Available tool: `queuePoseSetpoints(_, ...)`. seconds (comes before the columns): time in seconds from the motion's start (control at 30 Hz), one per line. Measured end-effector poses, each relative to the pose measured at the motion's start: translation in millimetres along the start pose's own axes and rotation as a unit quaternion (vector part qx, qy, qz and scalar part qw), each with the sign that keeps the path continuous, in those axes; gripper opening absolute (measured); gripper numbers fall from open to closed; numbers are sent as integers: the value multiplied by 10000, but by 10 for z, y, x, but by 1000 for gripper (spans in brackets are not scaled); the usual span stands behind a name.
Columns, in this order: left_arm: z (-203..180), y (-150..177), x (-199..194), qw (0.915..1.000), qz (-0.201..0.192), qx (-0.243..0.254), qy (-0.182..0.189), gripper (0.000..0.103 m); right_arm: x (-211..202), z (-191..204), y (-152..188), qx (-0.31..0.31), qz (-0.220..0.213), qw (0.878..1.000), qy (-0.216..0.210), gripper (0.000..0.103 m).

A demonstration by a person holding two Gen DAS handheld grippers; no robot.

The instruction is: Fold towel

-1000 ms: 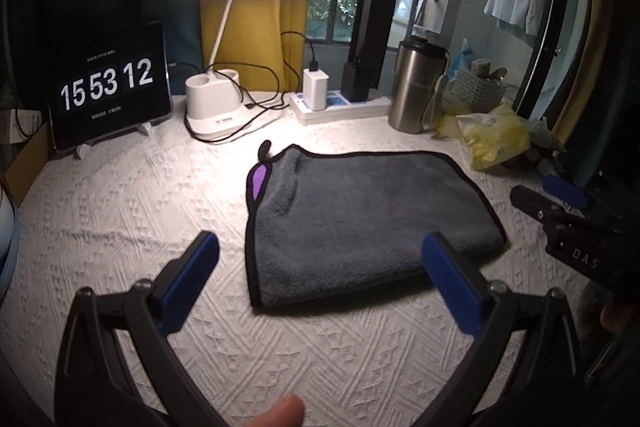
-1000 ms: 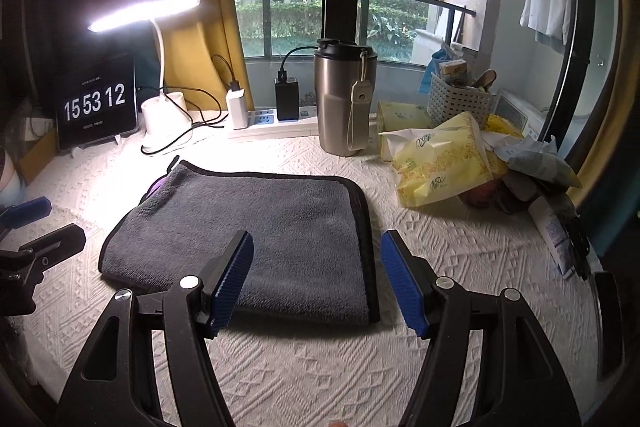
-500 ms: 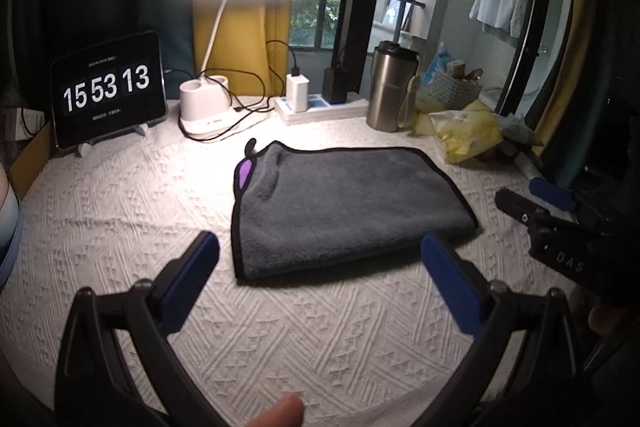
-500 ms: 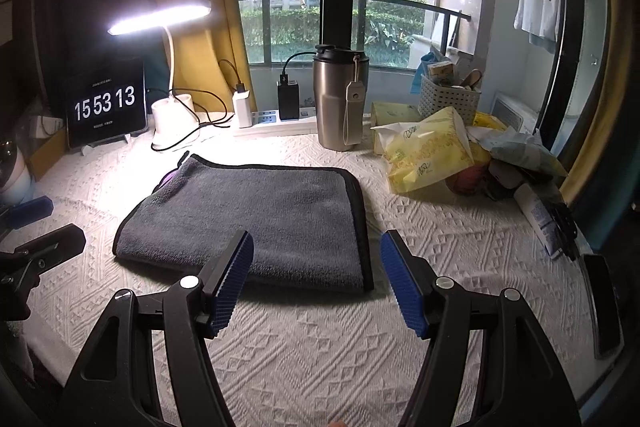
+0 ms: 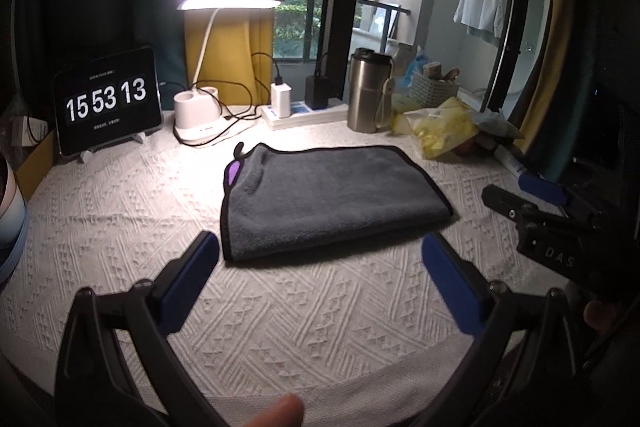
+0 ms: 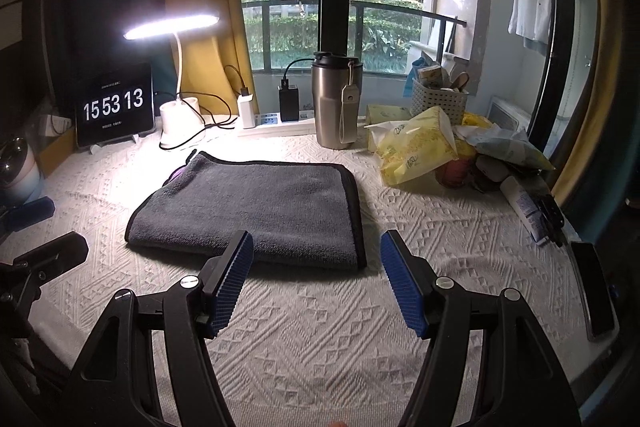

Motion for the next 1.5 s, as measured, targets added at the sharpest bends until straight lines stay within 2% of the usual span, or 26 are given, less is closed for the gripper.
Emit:
queuePoseSetpoints(0.5,-133,31,-506,9984,-549,101,114,102,-474,39,73,-5,-276,9996,35,69)
queuePoseSetpoints(0.73,-141,63,-695,9976,-674,54,147,102,-692,93,89,-60,-415,9991,38,69)
queuePoseSetpoints(1.23,-206,-25,-1134,9921,-1234,43,213,102,-1216,89,153,3,-782,9969,91,69)
queuePoseSetpoints(1.5,-272,-45,-1407,9862,-1625,159,267,102,-1482,92,125,-63,-968,9952,163,69)
Point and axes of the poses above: each gripper's, at about its wrist camera, not at the fingertips, and x roughly the way its jaws point, z to its left, y to its underside, the point moved 10 cm from there along x, roughly the way its jaws point, and after that the axes turned 6 degrees about -x, right-handed, at the moved point
